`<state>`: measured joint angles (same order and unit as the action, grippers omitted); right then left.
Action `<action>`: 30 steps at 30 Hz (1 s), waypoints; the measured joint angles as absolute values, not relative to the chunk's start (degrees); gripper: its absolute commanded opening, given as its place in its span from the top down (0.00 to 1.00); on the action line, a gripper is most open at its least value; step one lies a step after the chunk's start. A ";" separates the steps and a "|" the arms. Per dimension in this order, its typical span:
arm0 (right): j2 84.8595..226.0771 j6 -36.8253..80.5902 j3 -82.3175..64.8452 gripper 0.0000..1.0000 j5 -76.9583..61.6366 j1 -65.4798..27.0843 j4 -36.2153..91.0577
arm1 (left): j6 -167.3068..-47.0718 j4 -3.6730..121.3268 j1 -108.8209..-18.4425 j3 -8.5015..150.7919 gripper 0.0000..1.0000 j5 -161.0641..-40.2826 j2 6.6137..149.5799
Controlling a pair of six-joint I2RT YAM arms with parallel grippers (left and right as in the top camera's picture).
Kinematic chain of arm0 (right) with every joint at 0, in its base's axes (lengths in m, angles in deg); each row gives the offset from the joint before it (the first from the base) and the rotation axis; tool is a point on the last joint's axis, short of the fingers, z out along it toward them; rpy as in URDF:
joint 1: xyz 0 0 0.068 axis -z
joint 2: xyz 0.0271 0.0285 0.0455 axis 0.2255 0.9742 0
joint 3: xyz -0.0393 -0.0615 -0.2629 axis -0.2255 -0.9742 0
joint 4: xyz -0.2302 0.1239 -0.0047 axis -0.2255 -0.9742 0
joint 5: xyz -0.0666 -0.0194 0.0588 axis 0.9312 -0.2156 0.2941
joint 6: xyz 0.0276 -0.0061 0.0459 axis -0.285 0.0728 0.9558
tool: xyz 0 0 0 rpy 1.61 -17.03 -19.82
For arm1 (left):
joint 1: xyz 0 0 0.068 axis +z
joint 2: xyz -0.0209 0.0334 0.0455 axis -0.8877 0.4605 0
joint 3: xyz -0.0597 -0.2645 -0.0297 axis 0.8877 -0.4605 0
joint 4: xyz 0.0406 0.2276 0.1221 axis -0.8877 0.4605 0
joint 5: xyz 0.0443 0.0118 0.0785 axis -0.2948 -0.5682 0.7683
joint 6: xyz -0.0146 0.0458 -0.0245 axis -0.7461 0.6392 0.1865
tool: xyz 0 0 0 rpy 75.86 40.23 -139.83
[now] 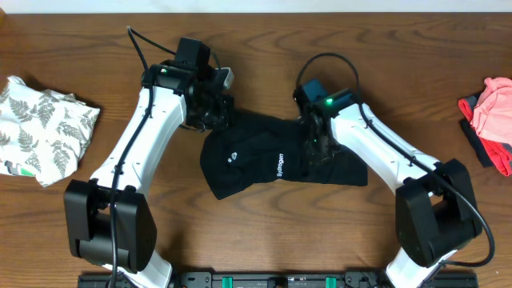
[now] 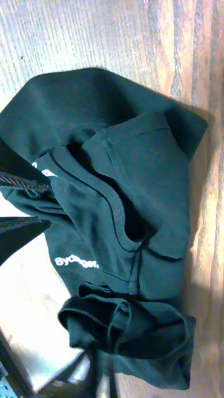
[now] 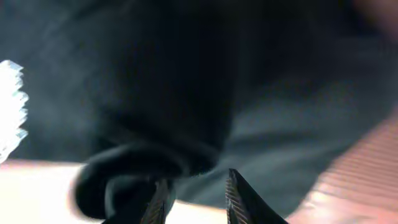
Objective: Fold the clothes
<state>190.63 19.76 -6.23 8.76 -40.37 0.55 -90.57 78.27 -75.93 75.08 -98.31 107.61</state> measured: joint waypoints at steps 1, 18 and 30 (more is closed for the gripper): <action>190.63 20.90 -6.23 0.70 10.40 -40.15 1.90 | -90.57 78.27 -75.93 75.08 0.83 -98.33 107.61; 190.63 24.55 -6.19 0.70 14.19 -36.98 7.15 | -90.57 78.33 -75.93 75.08 0.83 -98.31 107.61; 190.63 28.42 -6.56 0.73 11.39 -33.48 7.63 | -90.55 78.33 -75.93 75.08 0.83 -98.31 107.61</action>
<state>190.63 28.42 -6.56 11.39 -33.48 7.63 -90.55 78.33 -75.93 75.08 -98.31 107.61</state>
